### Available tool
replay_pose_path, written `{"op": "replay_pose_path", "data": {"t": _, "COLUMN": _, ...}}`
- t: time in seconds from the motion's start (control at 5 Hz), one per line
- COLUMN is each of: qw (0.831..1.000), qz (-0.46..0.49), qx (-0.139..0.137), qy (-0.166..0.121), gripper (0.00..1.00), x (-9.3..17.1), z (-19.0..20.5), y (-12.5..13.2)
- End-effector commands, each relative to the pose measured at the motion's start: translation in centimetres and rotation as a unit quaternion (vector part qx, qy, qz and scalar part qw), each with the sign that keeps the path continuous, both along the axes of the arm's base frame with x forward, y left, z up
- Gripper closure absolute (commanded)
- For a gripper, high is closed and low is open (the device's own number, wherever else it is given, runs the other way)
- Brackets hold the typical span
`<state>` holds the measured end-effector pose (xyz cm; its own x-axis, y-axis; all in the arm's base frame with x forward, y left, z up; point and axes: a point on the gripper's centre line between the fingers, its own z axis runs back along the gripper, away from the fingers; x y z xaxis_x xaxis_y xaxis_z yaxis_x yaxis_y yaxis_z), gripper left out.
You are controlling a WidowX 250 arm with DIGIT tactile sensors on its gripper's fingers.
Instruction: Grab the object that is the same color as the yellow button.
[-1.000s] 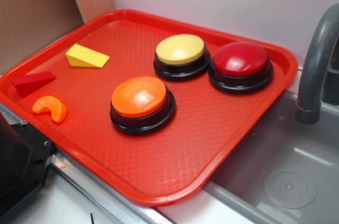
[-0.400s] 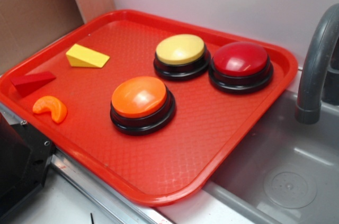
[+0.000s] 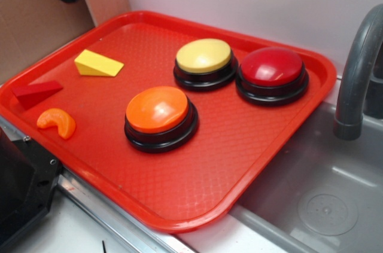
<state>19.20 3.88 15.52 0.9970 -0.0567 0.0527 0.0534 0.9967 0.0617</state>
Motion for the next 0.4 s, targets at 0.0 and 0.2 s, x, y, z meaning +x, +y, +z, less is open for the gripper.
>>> {"op": "replay_pose_path", "data": {"t": 0.0, "qw": 0.993, "qz": -0.109, "qx": -0.006, "qy": -0.042, "gripper": 0.0, "x": 4.6, "z": -4.2, "y": 2.3}}
{"op": "replay_pose_path", "data": {"t": 0.2, "qw": 0.98, "qz": -0.194, "qx": -0.015, "qy": -0.036, "gripper": 0.0, "x": 4.6, "z": -6.1, "y": 3.3}}
